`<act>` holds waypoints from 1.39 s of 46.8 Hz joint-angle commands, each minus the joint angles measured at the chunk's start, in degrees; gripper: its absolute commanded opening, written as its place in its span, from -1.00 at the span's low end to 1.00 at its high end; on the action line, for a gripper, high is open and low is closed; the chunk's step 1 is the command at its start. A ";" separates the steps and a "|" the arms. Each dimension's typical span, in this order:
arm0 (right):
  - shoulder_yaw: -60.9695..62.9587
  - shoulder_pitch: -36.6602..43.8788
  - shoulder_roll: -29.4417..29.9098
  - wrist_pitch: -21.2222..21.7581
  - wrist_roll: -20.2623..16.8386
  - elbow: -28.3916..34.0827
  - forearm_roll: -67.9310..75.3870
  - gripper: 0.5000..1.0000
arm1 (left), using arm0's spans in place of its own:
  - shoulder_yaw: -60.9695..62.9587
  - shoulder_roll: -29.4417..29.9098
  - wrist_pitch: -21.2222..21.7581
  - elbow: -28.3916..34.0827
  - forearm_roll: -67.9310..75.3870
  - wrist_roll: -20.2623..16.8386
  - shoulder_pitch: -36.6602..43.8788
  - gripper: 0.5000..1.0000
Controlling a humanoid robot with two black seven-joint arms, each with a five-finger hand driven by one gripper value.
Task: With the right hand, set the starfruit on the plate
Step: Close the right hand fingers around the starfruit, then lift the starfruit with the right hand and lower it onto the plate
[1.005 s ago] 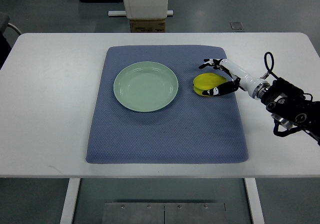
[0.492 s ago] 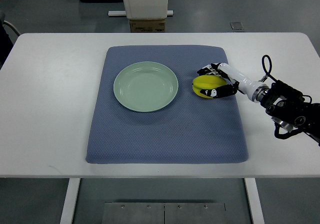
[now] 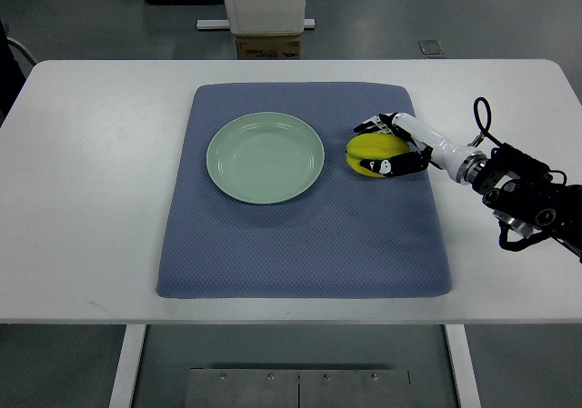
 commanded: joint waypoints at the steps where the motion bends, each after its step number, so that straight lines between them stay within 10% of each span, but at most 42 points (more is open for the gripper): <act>1: 0.73 0.01 -0.20 0.30 0.50 -0.05 0.10 -1.00 | 0.00 0.00 -0.01 0.00 -0.03 0.01 0.00 1.00; 25: 4.25 9.58 -1.96 4.43 0.15 4.26 0.45 -1.00 | 0.00 0.00 -0.01 0.00 -0.03 0.01 0.00 1.00; 65: 3.72 7.65 15.09 4.35 -2.57 -5.58 0.45 -1.00 | 0.00 0.00 -0.01 0.00 0.06 0.01 0.00 1.00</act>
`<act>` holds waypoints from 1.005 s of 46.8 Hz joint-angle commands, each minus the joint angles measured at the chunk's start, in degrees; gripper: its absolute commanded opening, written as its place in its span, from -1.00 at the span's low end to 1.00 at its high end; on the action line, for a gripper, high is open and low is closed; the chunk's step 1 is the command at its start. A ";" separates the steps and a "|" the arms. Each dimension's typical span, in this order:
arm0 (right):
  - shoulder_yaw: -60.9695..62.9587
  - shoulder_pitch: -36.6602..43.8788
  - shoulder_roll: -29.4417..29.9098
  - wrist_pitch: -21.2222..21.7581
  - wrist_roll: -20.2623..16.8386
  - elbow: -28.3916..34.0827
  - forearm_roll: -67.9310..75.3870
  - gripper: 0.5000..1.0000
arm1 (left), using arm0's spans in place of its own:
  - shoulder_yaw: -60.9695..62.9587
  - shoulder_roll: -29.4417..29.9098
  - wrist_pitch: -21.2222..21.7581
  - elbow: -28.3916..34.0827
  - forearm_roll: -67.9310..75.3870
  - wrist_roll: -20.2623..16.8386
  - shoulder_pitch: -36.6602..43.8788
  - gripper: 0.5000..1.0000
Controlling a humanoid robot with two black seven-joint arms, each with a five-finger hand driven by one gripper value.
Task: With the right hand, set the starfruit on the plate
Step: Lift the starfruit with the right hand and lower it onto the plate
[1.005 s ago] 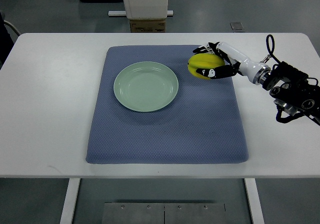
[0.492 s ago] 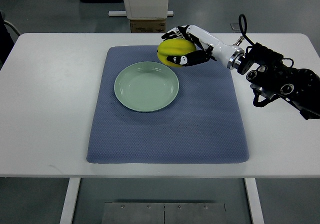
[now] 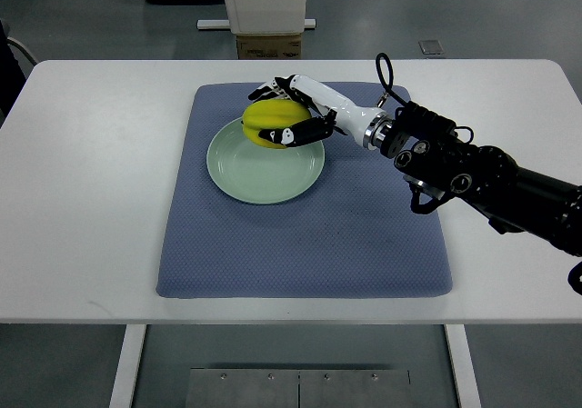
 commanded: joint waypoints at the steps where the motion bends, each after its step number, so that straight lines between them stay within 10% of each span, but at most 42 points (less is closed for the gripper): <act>1: -0.08 -0.64 0.01 0.04 -0.22 -0.82 0.00 -1.00 | 0.00 0.00 0.09 0.01 -0.05 -0.01 0.01 1.00; 23: 0.01 -2.57 0.01 0.04 -0.84 -0.21 0.00 -1.00 | 0.00 0.00 0.00 0.01 -0.05 -0.01 0.01 1.00; 29: 0.19 -2.66 0.01 -0.05 -0.75 -0.21 0.00 -0.43 | 0.00 0.00 0.00 0.01 0.04 -0.01 0.01 1.00; 35: 0.28 -2.66 0.01 -0.40 -0.75 -0.21 0.00 0.73 | 0.00 0.00 0.00 0.01 0.04 -0.01 0.01 1.00; 47: 0.28 -2.49 0.01 -0.40 -0.75 -0.21 0.09 0.97 | 0.00 0.00 0.00 0.01 -0.05 -0.01 0.01 1.00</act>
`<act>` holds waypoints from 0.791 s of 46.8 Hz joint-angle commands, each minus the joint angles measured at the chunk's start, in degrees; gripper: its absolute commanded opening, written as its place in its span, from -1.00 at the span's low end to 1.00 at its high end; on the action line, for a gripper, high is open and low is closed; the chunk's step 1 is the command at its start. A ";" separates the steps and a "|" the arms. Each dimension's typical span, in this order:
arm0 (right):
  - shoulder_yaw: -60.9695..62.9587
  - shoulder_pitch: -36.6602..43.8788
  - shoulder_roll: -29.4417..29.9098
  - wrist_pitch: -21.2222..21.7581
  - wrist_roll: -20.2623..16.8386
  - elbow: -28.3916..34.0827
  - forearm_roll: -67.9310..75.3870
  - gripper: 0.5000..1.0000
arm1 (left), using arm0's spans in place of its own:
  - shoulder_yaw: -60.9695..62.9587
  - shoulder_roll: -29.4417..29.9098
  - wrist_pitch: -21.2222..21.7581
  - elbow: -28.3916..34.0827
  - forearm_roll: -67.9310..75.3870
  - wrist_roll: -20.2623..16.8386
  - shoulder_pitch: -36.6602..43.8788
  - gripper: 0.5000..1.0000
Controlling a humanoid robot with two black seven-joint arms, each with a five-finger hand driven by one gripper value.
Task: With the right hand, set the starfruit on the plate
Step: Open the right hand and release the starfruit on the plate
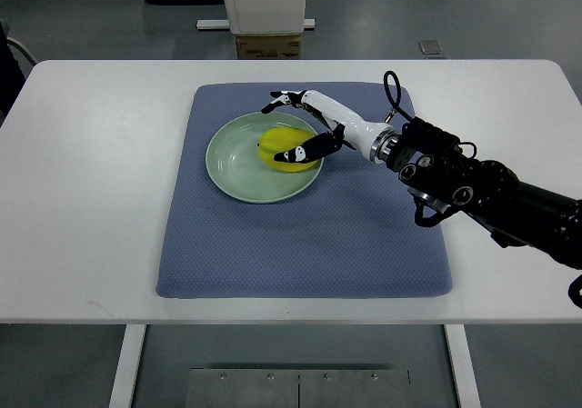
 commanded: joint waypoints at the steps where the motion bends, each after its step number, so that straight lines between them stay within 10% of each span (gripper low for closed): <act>1: 0.08 0.14 0.00 0.01 0.00 -0.01 0.04 0.97 | 0.00 0.00 0.00 0.00 0.04 0.01 0.00 1.00; 37: 14.57 -2.06 -2.64 -0.35 0.17 -0.71 9.71 1.00 | 0.00 0.00 0.00 0.00 -0.05 0.01 0.00 1.00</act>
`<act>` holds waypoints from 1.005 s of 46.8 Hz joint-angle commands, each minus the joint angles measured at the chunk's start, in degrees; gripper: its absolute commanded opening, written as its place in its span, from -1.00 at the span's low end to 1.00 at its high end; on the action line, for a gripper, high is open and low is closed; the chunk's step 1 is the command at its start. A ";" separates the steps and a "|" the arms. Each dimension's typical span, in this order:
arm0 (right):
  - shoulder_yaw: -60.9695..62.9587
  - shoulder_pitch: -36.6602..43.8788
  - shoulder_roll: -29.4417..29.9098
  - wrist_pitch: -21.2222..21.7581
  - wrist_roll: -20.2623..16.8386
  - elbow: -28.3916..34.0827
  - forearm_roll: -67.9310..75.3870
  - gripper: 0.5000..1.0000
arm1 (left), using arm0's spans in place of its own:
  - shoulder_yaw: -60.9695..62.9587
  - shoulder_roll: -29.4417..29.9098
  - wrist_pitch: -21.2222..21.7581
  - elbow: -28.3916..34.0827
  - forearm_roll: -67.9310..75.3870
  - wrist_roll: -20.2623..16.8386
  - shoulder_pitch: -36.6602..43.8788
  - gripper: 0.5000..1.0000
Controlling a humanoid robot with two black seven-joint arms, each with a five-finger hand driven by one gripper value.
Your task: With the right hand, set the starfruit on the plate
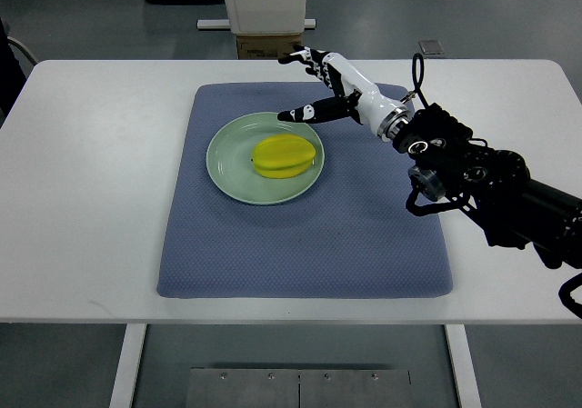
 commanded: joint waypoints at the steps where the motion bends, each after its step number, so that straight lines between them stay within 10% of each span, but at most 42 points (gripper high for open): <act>1: 3.14 -0.92 -1.09 -0.07 0.13 -0.01 0.20 1.00 | 0.00 0.00 0.00 -0.01 0.05 0.01 -0.02 1.00; 47: 25.73 -17.71 -8.57 6.09 -2.15 -0.98 19.62 1.00 | 0.00 0.00 0.00 -0.01 -0.04 0.01 -0.02 1.00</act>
